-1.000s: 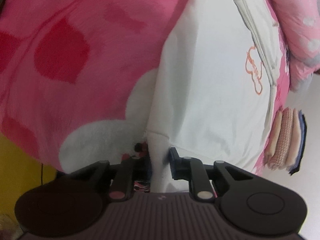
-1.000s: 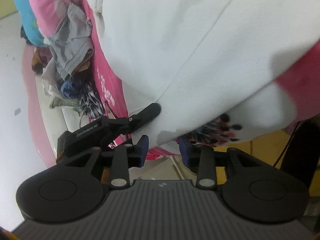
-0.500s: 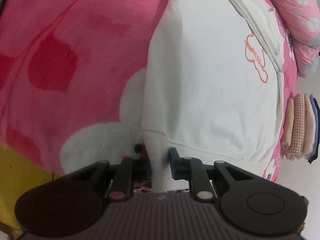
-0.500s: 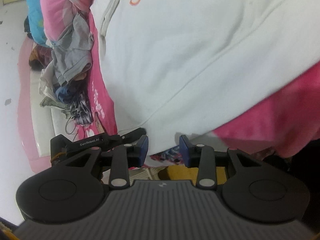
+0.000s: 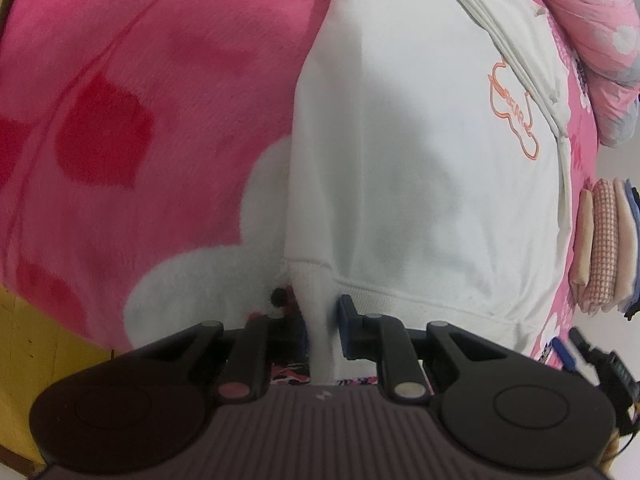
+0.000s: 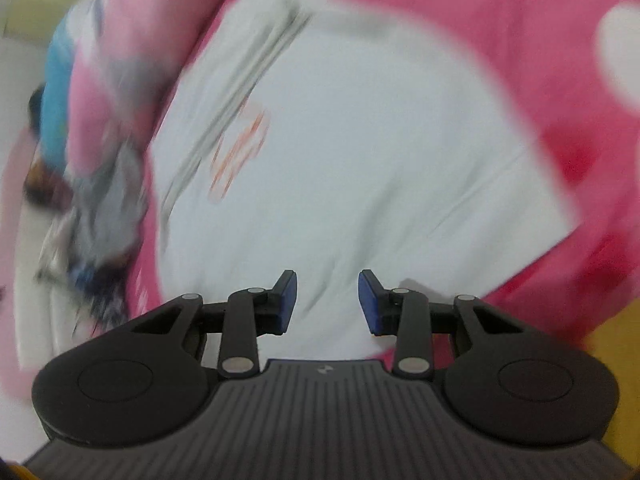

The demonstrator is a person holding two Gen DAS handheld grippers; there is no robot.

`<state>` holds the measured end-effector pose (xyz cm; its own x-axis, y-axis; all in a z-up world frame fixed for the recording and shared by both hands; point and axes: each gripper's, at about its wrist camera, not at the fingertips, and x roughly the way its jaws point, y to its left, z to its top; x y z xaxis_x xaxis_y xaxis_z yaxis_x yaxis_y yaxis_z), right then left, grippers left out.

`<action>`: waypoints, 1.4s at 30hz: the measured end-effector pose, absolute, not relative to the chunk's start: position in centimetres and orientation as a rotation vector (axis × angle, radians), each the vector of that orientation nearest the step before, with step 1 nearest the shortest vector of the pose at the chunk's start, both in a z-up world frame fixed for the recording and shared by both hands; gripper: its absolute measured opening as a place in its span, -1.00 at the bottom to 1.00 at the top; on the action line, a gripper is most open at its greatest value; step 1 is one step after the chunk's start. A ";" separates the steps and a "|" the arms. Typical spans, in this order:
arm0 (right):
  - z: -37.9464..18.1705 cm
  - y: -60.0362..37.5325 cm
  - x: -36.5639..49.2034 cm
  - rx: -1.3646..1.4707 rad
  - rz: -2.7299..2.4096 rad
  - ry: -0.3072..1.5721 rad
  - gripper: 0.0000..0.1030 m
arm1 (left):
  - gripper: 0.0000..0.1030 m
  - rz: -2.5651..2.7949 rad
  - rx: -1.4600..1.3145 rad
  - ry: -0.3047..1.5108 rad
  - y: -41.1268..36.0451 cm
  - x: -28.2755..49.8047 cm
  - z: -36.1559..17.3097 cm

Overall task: Fold clothes
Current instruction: 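Lift the ribbed hem with both grippers and carry it over the sweatshirt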

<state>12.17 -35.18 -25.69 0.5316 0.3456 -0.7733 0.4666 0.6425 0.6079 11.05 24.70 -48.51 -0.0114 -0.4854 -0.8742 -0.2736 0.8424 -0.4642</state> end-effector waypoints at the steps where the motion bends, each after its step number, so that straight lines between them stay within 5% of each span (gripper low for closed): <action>1: -25.6 -36.5 12.1 0.909 -0.118 1.027 -0.35 | -0.70 -0.187 -0.604 1.606 24.6 11.1 -48.5; 22: -32.1 -44.7 12.6 1.077 -0.158 1.062 -0.35 | -0.69 -0.156 -0.569 1.589 20.6 13.7 -49.9; 32: -32.0 -43.6 10.5 1.098 -0.043 1.120 -0.86 | -0.66 -0.162 -0.579 1.598 19.9 14.4 -50.2; 42: -32.1 -44.5 11.2 1.098 -0.082 1.140 -0.77 | -0.50 -0.191 -0.588 1.606 20.0 13.6 -50.3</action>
